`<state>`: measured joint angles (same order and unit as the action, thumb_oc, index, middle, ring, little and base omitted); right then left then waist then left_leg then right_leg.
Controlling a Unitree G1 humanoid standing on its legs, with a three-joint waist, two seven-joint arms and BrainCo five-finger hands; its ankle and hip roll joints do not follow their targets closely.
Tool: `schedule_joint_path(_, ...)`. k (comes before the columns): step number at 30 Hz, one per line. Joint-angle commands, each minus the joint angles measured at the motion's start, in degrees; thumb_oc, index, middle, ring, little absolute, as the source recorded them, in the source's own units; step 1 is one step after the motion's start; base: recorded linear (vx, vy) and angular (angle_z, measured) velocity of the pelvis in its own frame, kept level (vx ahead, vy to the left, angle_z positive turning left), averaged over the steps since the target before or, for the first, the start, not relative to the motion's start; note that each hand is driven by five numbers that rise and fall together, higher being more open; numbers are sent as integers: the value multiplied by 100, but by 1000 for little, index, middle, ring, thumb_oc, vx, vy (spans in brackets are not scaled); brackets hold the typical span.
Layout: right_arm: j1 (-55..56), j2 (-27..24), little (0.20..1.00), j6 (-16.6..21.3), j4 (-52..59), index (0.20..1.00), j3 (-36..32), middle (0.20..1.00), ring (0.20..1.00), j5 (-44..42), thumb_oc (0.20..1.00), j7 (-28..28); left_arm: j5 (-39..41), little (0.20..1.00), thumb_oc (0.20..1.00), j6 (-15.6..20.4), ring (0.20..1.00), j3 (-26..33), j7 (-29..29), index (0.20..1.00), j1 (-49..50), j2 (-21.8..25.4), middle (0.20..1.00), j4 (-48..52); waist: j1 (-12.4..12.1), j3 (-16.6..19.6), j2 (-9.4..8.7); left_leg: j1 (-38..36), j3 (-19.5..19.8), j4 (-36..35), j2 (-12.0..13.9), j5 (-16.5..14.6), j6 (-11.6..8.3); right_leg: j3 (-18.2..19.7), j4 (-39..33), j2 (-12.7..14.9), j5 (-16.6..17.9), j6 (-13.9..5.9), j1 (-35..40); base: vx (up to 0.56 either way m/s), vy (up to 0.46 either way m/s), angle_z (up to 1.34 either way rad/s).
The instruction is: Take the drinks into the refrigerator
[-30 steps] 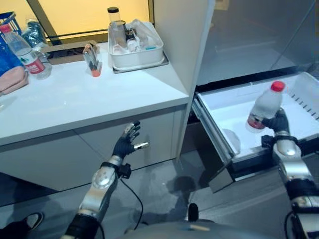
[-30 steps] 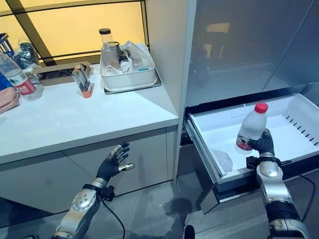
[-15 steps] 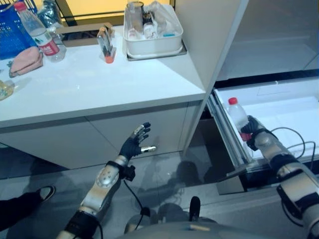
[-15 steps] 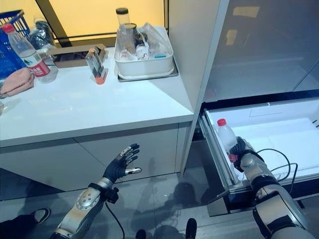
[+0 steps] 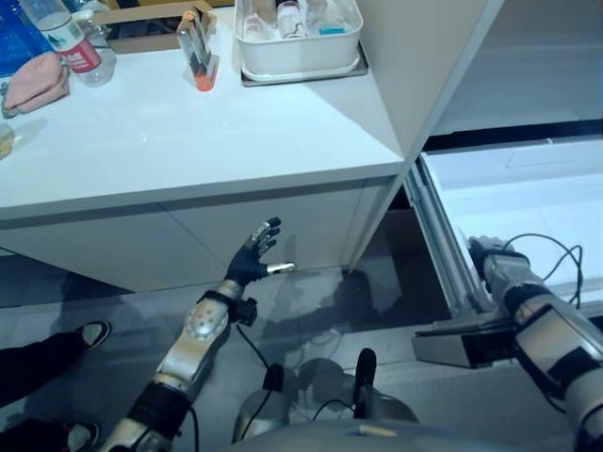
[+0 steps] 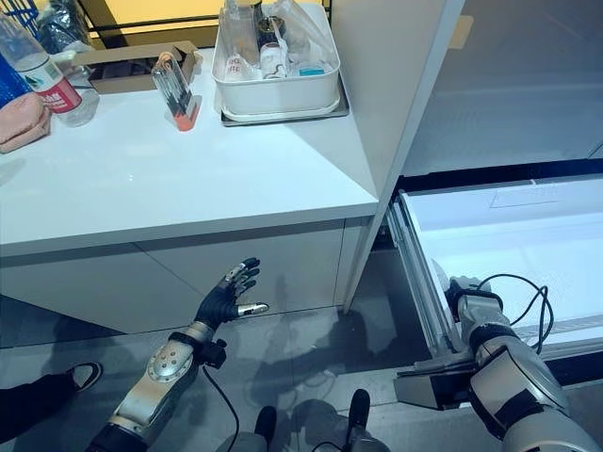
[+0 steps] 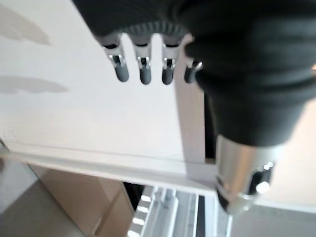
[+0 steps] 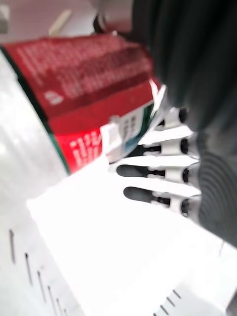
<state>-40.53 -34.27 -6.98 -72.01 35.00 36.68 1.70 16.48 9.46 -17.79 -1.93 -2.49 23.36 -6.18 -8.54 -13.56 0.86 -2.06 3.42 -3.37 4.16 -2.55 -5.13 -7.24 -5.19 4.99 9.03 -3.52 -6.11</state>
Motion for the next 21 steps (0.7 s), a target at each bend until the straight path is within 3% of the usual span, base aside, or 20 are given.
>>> schedule_joint_path(1, -172, 1333, 200, 556, 351, 200, -1, 200, 200, -739, 200, 294, -136, 1000, 1000, 444, 1000, 82, 211, 1000, -426, 44, 1000, 518, -106, -518, -23, 512, 70, -38, -583, 223, 680, 377, 1108, 260, -705, -341, -238, -55, 20, 7)
schedule_joint_path(2, -175, 1331, 200, 557, 348, 200, -3, 200, 200, -742, 200, 296, -135, 1000, 1000, 444, 1000, 79, 212, 1000, -431, 45, 1000, 517, -109, -518, -24, 517, 70, -36, -584, 224, 680, 378, 1113, 261, -706, -341, -245, -64, 17, 12)
schedule_joint_path(3, -227, 1260, 310, 521, 328, 310, -137, 310, 310, -934, 310, 421, -138, 1000, 1000, 449, 1000, 82, 253, 1000, -454, 58, 1000, 543, -107, -564, -22, 546, 70, -43, -593, 244, 684, 375, 1124, 273, -695, -346, -295, -37, 7, 10)
schedule_joint_path(4, -228, 1259, 570, 520, 330, 570, -139, 570, 570, -935, 570, 422, -139, 1000, 1000, 448, 1000, 81, 254, 1000, -457, 59, 1000, 543, -109, -565, -23, 548, 70, -43, -594, 245, 684, 376, 1125, 273, -694, -347, -297, -48, 7, 9)
schedule_joint_path(5, -252, 1240, 1000, 519, 368, 1000, -161, 1000, 1000, -961, 1000, 435, -138, 1000, 1000, 447, 1000, 94, 262, 1000, -462, 68, 1000, 565, -109, -589, -24, 560, 68, -42, -595, 252, 685, 371, 1118, 274, -689, -344, -308, -27, 0, 3)
schedule_joint_path(12, 78, 1151, 1000, 650, 1500, 1000, -920, 1000, 1000, -1909, 1000, 991, -368, 1000, 1000, 485, 1000, 242, 518, 1000, -429, 62, 1000, 521, -22, -725, -58, 592, 25, -58, -582, 275, 688, 424, 1115, 247, -671, -340, -384, -6, 1, 0)
schedule_joint_path(13, 213, 1014, 1000, 765, 1916, 1000, -1289, 1000, 1000, -2391, 1000, 1162, -460, 1000, 1000, 515, 1000, 289, 587, 1000, -413, 85, 1000, 509, 28, -744, -64, 592, 18, -59, -579, 273, 692, 431, 1125, 246, -679, -342, -399, 0, 0, 0)
schedule_joint_path(16, 297, 968, 1000, 822, 2039, 1000, -1435, 1000, 1000, -2552, 1000, 1249, -483, 1000, 1000, 529, 1000, 276, 614, 1000, -421, 95, 1000, 486, 19, -752, -56, 591, 13, -61, -579, 271, 692, 438, 1135, 247, -688, -344, -408, -8, 10, -2)
schedule_joint_path(19, 893, 890, 1000, 1411, 2776, 1000, -2385, 1000, 1000, -4036, 1000, 1549, -538, 1000, 1000, 598, 1000, 315, 682, 1000, -438, 144, 1000, 408, 156, -801, -43, 551, -23, -70, -565, 253, 694, 466, 1200, 245, -724, -352, -447, -4, 7, -1)
schedule_joint_path(21, 1092, 856, 1000, 1486, 3008, 1000, -2550, 1000, 1000, -4201, 1000, 1526, -545, 1000, 1000, 602, 1000, 311, 678, 1000, -434, 158, 1000, 388, 161, -809, -49, 535, -40, -70, -565, 247, 695, 488, 1235, 241, -738, -355, -462, 0, 0, 0)
